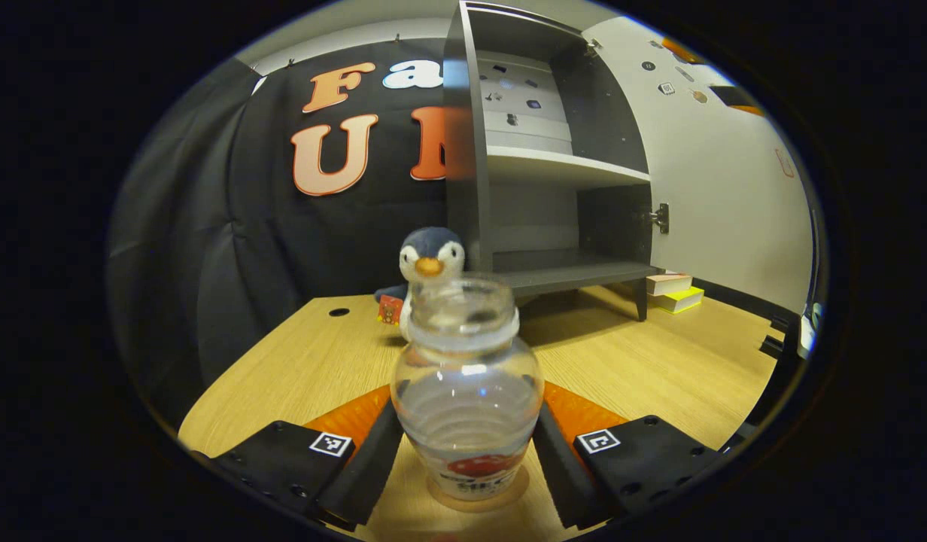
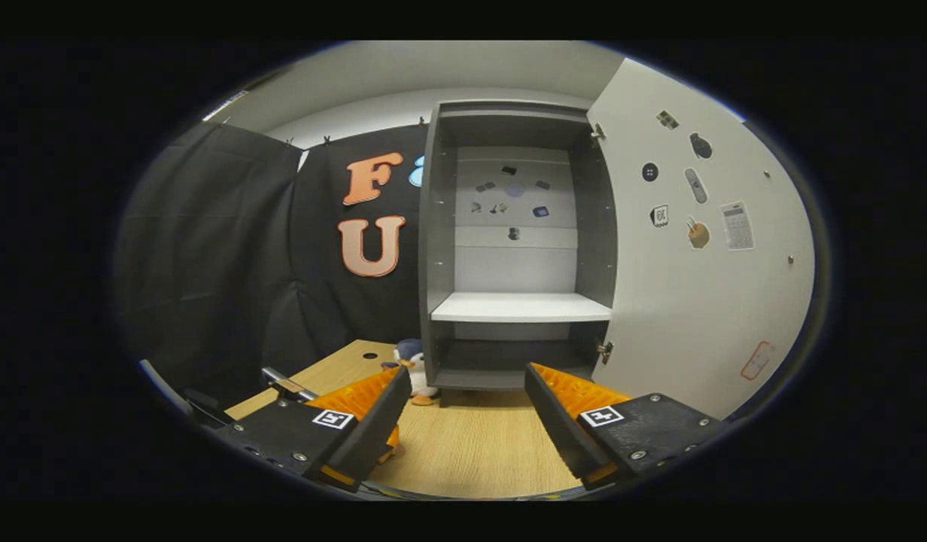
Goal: Open the cabinet door with the right hand, grasp the bottle in the cabinet with the left hand and place it on the coaster, then close the cabinet door with the right hand.
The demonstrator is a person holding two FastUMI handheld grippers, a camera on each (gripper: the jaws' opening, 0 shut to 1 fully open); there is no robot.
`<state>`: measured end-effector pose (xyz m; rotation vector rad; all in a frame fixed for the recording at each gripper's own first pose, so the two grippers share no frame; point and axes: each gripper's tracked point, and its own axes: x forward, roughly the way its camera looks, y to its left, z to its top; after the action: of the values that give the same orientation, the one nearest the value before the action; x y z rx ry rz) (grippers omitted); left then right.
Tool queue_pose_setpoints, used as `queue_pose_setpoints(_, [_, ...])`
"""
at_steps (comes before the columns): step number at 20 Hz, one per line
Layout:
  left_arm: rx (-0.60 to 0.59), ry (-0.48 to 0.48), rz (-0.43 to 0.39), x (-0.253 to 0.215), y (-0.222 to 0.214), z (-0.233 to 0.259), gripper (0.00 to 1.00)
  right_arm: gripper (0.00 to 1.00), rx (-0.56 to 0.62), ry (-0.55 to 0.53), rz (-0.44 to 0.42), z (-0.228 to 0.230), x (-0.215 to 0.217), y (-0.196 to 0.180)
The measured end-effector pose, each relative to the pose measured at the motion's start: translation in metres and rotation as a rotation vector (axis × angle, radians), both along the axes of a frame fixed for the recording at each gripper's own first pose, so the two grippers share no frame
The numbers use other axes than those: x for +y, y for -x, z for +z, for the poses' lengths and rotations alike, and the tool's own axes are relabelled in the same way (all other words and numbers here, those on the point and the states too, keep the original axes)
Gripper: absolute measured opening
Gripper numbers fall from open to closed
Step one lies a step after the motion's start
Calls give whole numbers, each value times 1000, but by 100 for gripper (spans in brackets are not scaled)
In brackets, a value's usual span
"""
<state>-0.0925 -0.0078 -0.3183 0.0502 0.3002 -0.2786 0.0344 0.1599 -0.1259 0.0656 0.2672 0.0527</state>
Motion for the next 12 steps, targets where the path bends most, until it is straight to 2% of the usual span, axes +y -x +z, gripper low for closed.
queue_pose_setpoints(7, [-110,55,20,-9,-23,71,93,94,-57,31,-41,21,-30,4])
queue_pose_setpoints(12, [-154,57,20,-14,-27,123,93,94,-97,44,-80,42,-56,10])
